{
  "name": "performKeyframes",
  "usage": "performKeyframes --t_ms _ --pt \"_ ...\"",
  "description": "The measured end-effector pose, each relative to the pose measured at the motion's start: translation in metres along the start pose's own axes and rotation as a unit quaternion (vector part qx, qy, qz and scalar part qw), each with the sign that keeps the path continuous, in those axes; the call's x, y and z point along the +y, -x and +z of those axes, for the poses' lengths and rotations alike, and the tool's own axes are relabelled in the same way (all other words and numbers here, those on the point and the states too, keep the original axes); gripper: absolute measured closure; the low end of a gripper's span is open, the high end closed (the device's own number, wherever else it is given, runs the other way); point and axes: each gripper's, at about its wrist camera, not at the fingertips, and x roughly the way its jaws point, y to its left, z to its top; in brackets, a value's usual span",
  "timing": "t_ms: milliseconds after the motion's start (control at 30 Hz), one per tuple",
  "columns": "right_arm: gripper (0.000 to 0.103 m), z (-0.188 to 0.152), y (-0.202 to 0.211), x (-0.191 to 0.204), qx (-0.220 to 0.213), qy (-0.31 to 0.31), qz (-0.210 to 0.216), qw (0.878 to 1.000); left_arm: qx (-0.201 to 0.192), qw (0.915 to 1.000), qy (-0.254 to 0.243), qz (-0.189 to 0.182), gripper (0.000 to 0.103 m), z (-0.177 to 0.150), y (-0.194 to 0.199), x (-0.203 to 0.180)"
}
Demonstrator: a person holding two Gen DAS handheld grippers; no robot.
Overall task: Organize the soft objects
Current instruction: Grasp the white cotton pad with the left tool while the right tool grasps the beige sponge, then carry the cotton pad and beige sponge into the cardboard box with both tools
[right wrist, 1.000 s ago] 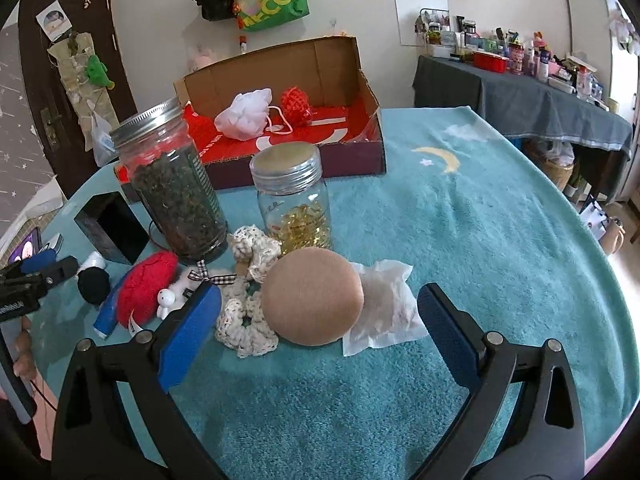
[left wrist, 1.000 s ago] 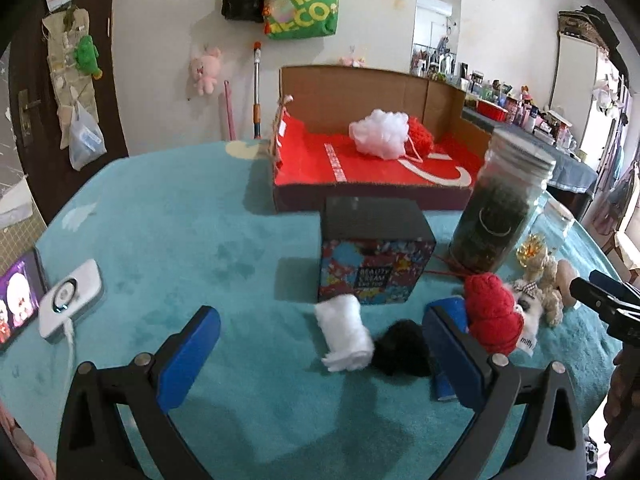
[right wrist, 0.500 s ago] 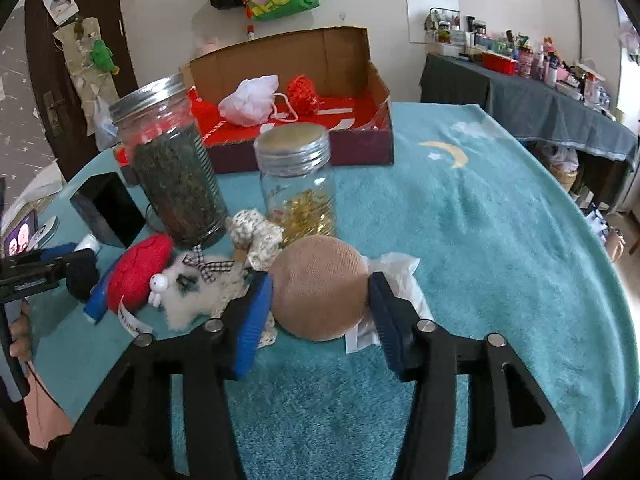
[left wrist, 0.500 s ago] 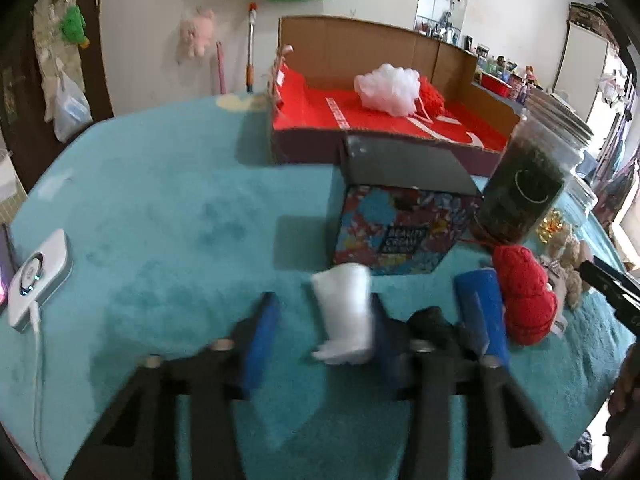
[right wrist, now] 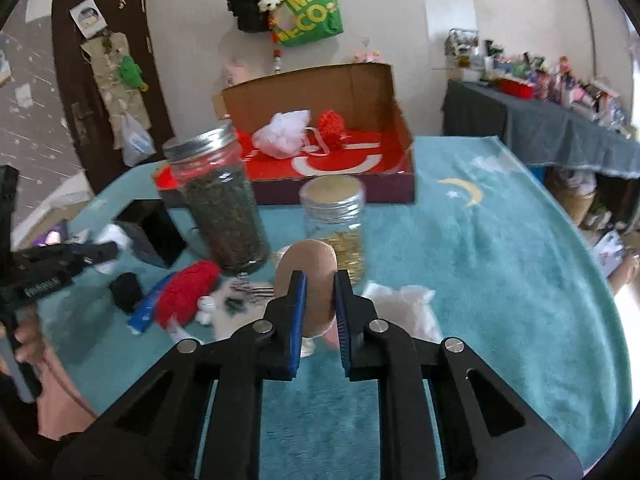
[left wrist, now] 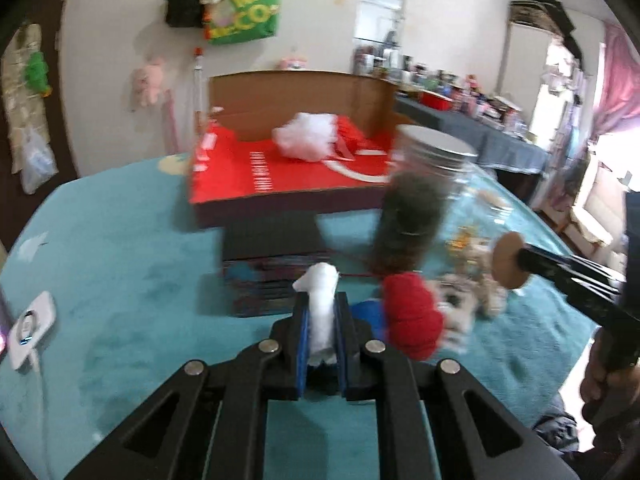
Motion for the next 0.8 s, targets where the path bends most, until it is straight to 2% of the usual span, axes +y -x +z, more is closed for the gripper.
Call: performKeyframes --t_ms 167,333,667,800 --pt "0.09 0.001 0.0 0.014 0.004 0.006 0.036 0.999 0.012 0.9985 -0.026 -0.046 0.091 0.0 -0.017 -0.036" --pt "0.09 -0.001 -0.003 0.024 0.01 0.013 0.05 0.999 0.021 0.997 -0.032 -0.067 0.091 0.0 -0.029 -0.051" --pt "0.09 -0.001 -0.006 0.023 0.016 0.0 0.063 0.998 0.017 0.9971 -0.022 -0.071 0.091 0.002 -0.03 -0.048" --pt "0.09 0.001 -0.003 0.015 0.016 -0.016 0.07 0.997 0.02 0.9965 -0.001 -0.081 0.091 0.005 -0.024 -0.035"
